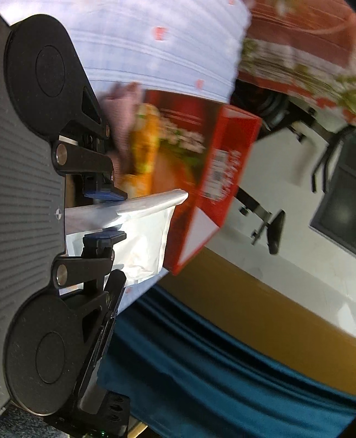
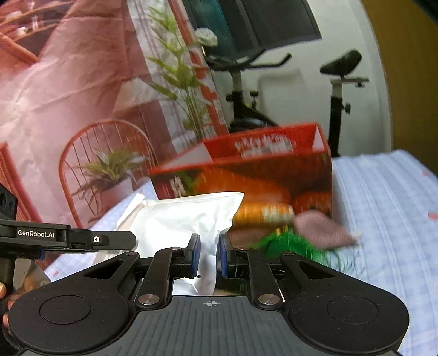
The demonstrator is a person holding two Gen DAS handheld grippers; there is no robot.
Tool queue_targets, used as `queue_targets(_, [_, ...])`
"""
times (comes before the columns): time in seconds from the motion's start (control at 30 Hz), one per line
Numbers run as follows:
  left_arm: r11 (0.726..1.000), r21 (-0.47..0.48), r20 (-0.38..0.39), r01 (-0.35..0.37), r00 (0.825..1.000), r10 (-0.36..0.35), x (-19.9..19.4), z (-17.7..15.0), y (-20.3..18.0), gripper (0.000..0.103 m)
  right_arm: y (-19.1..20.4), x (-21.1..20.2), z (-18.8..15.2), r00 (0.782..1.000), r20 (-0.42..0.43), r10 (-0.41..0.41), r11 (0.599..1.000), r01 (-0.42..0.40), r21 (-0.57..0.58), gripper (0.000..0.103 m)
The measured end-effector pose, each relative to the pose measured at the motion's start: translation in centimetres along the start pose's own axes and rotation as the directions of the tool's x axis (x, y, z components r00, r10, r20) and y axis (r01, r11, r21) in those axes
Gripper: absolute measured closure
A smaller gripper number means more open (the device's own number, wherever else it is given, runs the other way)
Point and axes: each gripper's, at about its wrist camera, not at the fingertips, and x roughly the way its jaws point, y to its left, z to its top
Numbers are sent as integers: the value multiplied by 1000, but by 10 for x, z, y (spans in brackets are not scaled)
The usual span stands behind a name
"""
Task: Organize soft objects
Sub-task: 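Lift the foil pouch with both grippers and carry it over the red box, then open both grippers to drop the foil pouch into the box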
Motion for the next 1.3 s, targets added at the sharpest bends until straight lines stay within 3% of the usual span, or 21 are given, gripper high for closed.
queue_targets(0.4, [999, 29, 15, -26, 1000, 26, 56, 95, -1, 79, -21, 35, 101, 998, 60, 2, 1000, 0, -24, 88])
queue_targets(0.63, [997, -6, -43, -77, 996, 76, 102, 122, 17, 78, -56, 93, 141, 999, 11, -37, 999, 37, -4, 88])
queue_targets(1.03, [990, 8, -169, -139, 976, 138, 143, 123, 33, 77, -88, 162, 142, 989, -116, -97, 995, 97, -2, 88])
queue_targets(1.3, [986, 41, -189, -160, 968, 164, 153, 118, 33, 77, -94, 178, 129, 979, -164, -121, 992, 126, 18, 88])
